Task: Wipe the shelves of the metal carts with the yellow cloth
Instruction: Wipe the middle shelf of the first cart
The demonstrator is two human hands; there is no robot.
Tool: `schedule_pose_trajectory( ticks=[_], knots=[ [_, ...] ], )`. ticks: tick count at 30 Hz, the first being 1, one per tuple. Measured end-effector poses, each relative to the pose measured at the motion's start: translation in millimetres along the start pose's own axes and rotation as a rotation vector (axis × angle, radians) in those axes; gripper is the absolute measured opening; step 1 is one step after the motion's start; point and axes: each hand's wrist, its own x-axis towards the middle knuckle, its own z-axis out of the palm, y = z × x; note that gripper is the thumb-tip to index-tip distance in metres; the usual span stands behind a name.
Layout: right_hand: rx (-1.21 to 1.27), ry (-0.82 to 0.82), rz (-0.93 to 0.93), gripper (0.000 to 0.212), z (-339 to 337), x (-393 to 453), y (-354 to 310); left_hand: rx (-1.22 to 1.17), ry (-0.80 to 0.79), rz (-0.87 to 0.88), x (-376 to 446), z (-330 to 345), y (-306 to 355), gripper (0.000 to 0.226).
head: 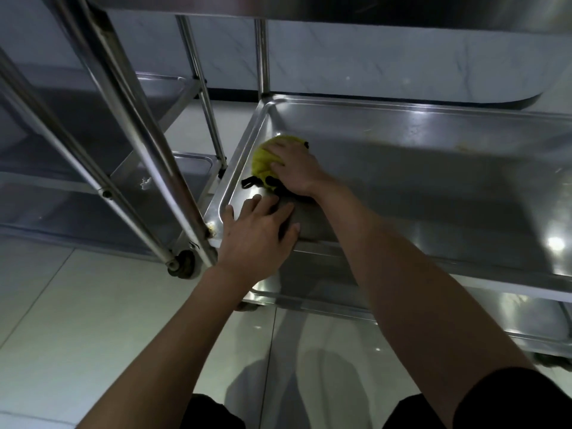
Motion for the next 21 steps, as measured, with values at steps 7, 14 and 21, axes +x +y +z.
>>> schedule_pose_trajectory(
  ticks=[7,14,21],
  knots=[
    [-0.102,0.06,0.208,0.05,-44.7,-52.3,82.6,-0.081,-0.01,-0.104,18.7,-4.8,20.4,0.031],
    [-0.153,0.145,0.419,0.049,-100.9,-131.5,160.3,-0.142,-0.036,0.083,64.6,9.6,119.2,0.037],
    [-0.173,0.165,0.531,0.053,-147.6,-198.1,213.3,-0.071,-0.156,0.143,60.8,29.0,146.5,0.077]
  ],
)
